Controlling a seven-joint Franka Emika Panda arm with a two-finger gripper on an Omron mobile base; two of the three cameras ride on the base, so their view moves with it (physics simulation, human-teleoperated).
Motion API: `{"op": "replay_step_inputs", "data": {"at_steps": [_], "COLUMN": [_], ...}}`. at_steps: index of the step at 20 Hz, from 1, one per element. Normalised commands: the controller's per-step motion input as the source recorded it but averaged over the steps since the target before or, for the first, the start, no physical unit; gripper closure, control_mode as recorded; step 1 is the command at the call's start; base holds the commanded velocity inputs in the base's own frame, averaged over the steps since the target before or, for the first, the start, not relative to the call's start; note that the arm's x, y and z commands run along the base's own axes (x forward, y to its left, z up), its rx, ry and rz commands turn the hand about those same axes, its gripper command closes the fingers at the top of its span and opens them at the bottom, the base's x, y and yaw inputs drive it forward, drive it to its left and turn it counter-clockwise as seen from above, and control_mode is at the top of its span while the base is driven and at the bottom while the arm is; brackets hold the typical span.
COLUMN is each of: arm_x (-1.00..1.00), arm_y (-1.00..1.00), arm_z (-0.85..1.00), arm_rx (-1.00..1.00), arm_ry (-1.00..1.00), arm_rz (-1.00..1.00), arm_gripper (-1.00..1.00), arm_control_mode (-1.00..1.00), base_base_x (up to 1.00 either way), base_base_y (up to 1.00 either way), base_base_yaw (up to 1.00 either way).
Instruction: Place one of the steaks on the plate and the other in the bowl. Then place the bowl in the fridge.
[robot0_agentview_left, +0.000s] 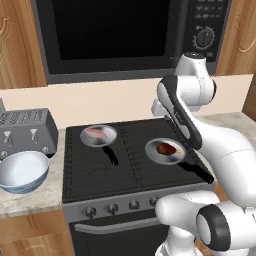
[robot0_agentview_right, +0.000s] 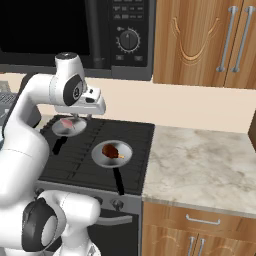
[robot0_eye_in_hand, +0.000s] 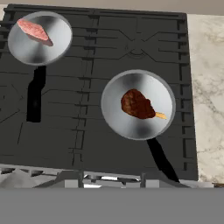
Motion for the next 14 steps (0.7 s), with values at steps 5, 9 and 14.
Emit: {"op": "replay_step_inputs", "data": {"at_steps": [5,9,14], "arm_x": [-0.13,-0.24,-0.26], "arm_y": [0.0,-0.11,-0.33], "arm_z": [-0.02,-0.18,-0.36], "arm_rx": [0.0,0.0,0.0], "arm_ry": [-0.05,-0.1,-0.03], "arm_rz": [0.0,0.1,0.21], "arm_gripper": [-1.0,-1.0,-1.0], "arm_control_mode": [-1.0,-1.0,-1.0], "base_base_x": [0.0,0.0,0.0], "base_base_y": [0.0,0.0,0.0], "base_base_yaw": [0.0,0.0,0.0]}}
